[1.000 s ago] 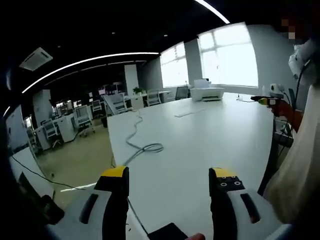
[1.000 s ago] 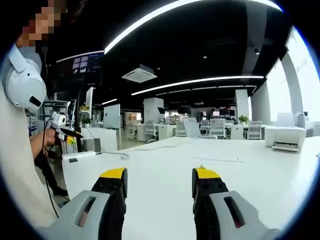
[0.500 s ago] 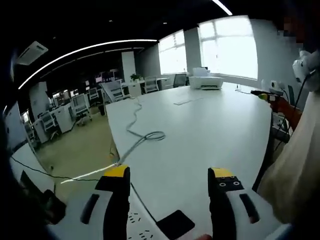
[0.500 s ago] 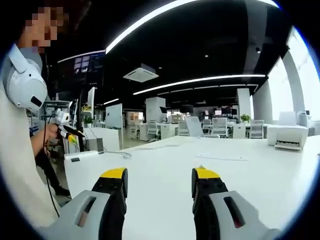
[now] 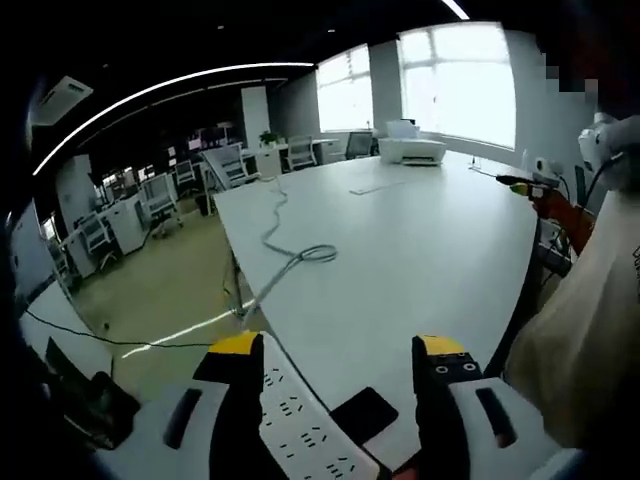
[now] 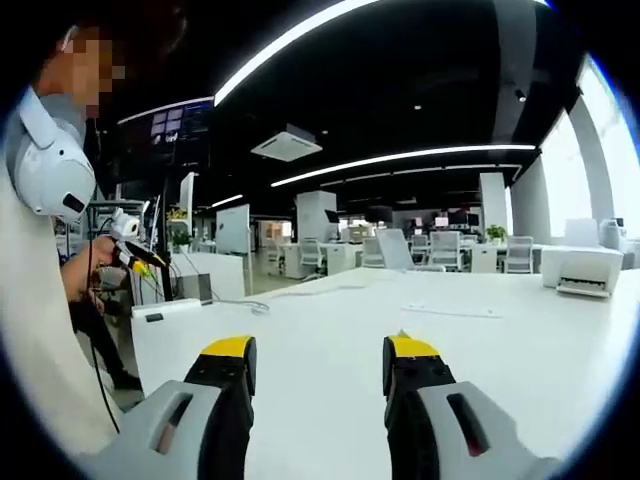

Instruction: Pick up the power strip scattered on the table, fix it on the side mounting bracket of the table, and press the switch

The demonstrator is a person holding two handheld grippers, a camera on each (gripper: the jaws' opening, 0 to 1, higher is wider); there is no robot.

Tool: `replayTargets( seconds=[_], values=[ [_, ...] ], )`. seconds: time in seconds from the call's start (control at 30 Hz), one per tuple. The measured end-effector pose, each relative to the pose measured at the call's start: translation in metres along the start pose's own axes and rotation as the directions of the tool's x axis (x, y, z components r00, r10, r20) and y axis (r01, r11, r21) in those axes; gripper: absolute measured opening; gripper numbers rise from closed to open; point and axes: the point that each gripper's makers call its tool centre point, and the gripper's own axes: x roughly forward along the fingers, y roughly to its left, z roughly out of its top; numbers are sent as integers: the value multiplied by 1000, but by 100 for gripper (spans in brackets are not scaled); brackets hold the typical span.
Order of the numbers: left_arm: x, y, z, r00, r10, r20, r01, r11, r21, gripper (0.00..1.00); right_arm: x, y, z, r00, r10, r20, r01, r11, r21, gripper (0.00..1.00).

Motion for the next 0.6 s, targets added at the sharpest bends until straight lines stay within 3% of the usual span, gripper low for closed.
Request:
replayTargets(
  seconds=[0.03, 0.13, 0.6],
  values=[
    [-3, 1, 1, 1000, -14, 11, 14, 999, -31, 61, 1, 0, -1, 1000, 2, -1, -2, 1000, 3, 47],
    [-8, 5, 1, 1000, -16, 12, 17, 1000, -23, 62, 4, 2, -3, 1000, 10, -5, -10, 1000, 7, 47],
    [-21, 11, -21, 987, -31, -156, 39, 998, 53, 64, 12, 8, -8, 999, 47, -28, -46, 999, 5, 47]
  ],
)
